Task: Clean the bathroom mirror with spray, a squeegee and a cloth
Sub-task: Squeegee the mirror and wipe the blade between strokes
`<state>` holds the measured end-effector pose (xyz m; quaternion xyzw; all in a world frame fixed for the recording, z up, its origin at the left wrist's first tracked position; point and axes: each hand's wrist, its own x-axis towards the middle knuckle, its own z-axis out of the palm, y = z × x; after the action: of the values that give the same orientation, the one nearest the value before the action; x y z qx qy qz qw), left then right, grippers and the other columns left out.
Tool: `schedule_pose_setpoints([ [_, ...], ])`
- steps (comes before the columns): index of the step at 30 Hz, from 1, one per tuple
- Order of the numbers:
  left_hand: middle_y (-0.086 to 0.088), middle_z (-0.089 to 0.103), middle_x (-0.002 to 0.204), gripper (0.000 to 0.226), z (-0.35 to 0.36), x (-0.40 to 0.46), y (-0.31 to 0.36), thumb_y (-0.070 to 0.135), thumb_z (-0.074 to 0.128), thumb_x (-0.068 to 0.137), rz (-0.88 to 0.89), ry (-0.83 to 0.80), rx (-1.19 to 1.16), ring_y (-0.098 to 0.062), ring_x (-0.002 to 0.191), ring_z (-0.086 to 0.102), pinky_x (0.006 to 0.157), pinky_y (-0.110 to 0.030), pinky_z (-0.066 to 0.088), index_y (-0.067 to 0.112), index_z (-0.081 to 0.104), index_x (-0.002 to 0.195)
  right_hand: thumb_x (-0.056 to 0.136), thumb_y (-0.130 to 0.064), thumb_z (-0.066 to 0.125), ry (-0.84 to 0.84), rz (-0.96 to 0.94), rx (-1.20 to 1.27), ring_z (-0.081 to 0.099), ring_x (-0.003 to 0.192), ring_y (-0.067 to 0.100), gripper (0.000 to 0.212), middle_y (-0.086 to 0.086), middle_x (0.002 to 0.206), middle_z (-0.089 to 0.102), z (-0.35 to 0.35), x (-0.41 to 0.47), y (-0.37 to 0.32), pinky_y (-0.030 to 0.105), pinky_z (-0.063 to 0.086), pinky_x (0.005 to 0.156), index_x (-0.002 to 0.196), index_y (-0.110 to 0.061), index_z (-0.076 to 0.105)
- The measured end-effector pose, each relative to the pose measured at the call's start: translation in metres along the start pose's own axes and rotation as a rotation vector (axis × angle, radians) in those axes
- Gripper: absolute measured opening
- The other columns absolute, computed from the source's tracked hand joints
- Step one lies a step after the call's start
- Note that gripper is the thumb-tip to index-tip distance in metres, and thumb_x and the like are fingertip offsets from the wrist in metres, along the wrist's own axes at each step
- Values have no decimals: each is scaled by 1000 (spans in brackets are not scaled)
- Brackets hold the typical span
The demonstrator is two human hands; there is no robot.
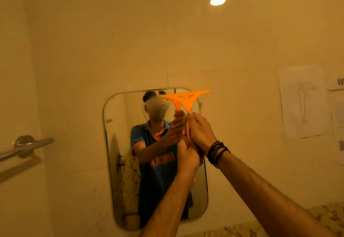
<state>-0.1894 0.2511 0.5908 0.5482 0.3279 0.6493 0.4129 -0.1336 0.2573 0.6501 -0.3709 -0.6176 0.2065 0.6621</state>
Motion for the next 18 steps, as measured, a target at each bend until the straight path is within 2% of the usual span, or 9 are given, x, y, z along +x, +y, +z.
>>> schedule_pose_setpoints([
  [2,13,61,52,20,3,5,6,26,47,105,9,17,-1,2,43,56,40,-15,42,23,59,89,105,-40,34,-4,13,-25,61,53,6,44,0,63,65,1,10,-6,17,51,52,86,-16,65],
  [4,9,59,53,24,4,8,8,26,45,106,-39,56,-37,0,45,56,42,-17,42,21,57,86,105,-39,34,-12,32,-51,60,53,6,46,1,66,66,4,17,-8,17,51,53,89,-10,67],
  [8,-6,56,77,28,10,13,-1,30,38,108,-244,114,-196,-15,71,55,63,-28,44,19,53,87,105,-38,33,14,58,-69,55,51,7,44,-4,59,60,8,18,6,17,47,51,75,-21,60],
  [10,-8,54,82,31,13,16,-4,28,35,108,-338,135,-329,-17,78,53,71,-28,45,16,54,87,106,-37,33,35,73,-87,55,54,6,43,-5,63,61,11,15,16,14,46,49,74,-23,59],
  [12,-6,49,81,30,12,16,-10,18,34,109,-344,159,-340,-15,77,49,69,-24,49,16,50,84,105,-36,33,67,81,-105,55,54,3,42,-7,63,60,12,11,25,18,47,53,74,-27,59],
  [14,-1,50,83,29,9,7,-21,11,37,107,-301,143,-251,-15,80,51,82,-35,51,24,49,85,105,-36,35,86,112,-75,55,53,6,43,-6,59,58,13,4,36,26,47,57,71,-25,59],
  [15,0,52,82,29,7,1,-31,12,39,107,-289,133,-203,-16,80,53,83,-39,50,26,51,84,105,-35,35,89,132,-59,55,55,10,43,-4,60,58,12,-2,43,30,47,59,71,-22,58],
  [17,-4,54,77,29,6,-9,-40,17,41,107,-291,122,-208,-15,73,54,72,-33,46,22,55,82,104,-34,36,99,155,-40,53,57,14,43,-1,61,56,11,-11,57,32,46,59,71,-18,56],
  [18,-4,55,75,30,7,-12,-47,18,41,107,-303,129,-222,-15,71,56,68,-30,45,19,58,83,105,-34,37,112,170,-34,53,55,11,42,-1,60,56,10,-17,66,29,46,56,71,-17,55],
])
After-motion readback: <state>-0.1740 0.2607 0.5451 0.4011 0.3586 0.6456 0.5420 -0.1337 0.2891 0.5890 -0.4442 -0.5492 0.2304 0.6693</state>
